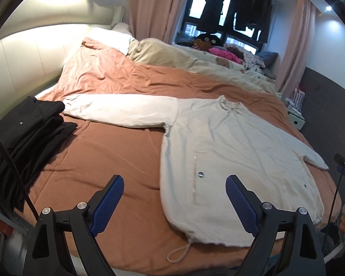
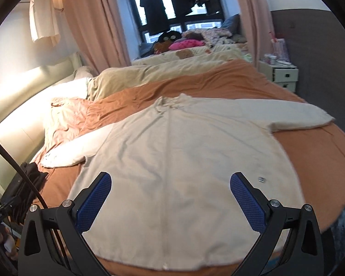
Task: Fold large clothes
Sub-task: 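Move the left tool to the jacket sleeve cuff and close on it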
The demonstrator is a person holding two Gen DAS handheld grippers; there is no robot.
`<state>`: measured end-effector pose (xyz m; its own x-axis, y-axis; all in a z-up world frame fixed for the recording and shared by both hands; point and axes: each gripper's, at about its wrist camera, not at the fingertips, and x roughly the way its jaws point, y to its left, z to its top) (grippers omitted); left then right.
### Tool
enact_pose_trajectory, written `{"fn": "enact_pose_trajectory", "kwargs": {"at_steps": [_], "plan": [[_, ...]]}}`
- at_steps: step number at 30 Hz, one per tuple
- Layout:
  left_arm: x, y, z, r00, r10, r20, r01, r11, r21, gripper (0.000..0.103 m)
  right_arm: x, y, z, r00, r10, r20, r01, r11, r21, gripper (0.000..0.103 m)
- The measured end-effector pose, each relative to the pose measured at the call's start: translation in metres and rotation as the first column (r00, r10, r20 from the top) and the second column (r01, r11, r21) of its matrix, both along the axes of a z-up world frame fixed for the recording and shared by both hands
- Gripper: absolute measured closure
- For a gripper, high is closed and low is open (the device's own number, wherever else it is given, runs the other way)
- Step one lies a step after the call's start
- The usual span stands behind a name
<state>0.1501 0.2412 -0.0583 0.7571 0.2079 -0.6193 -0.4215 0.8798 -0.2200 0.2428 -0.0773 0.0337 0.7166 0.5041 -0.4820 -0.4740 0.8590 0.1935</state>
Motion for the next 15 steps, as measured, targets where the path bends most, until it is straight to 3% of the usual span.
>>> {"fn": "enact_pose_trajectory", "kwargs": {"at_steps": [13,15], "plan": [[0.054,0.118,-0.02,0.994,0.106,-0.033,-0.108,0.992,-0.068,0.021,0.109,0.108,-0.009,0.984,0.164,-0.073,-0.168,0.984,-0.057,0.0],[0.064,0.138,-0.026,0.991,0.122,-0.045,-0.126,0.988,-0.091,0.024,0.122,0.121,-0.012,0.976,0.197,-0.093,-0.203,0.978,-0.057,0.007]]}}
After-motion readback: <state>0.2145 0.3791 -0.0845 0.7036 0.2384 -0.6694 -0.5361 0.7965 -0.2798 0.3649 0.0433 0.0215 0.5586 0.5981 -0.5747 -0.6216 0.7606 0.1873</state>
